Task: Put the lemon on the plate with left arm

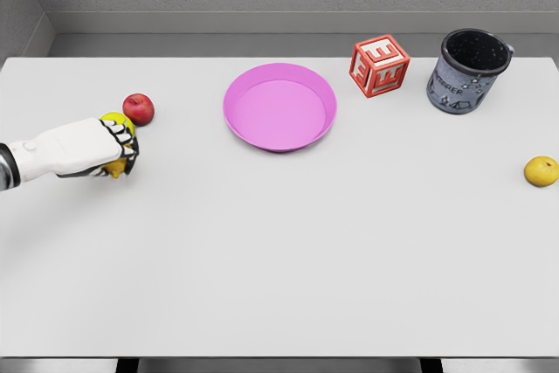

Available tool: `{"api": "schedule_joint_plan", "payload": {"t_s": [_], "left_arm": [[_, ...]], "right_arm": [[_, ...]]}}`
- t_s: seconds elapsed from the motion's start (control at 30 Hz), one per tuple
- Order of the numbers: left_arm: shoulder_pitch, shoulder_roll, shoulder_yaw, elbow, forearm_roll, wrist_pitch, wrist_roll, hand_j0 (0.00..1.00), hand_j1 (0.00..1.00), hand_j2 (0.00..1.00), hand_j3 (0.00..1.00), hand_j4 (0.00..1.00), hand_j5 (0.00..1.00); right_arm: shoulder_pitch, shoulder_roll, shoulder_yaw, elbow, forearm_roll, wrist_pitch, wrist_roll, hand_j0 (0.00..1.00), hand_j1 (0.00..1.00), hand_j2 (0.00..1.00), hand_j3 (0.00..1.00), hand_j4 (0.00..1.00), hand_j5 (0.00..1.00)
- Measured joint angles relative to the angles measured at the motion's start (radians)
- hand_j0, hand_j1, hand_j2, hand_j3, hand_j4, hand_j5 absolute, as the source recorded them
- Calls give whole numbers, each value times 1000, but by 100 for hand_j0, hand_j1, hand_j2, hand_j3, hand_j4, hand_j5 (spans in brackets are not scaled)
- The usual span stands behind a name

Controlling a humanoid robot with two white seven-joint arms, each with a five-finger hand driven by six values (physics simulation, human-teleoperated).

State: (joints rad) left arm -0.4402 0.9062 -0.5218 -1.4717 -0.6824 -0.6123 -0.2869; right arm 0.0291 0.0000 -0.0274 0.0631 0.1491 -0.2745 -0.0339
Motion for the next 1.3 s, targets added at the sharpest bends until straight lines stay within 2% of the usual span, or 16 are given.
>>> {"api": "schedule_joint_plan", "payload": {"t_s": [0.8, 1.3], "left_arm": [[-64, -84, 0, 13, -11, 0, -1, 34, 34, 34, 34, 34, 34], [-121, -162, 1, 71, -12, 0, -1, 34, 34, 34, 34, 34, 34]], "right_arm": [[0, 0, 0, 0, 0, 0, 0, 100, 100, 100, 100, 100, 100], [0, 0, 0, 0, 0, 0, 0, 100, 100, 100, 100, 100, 100]]}}
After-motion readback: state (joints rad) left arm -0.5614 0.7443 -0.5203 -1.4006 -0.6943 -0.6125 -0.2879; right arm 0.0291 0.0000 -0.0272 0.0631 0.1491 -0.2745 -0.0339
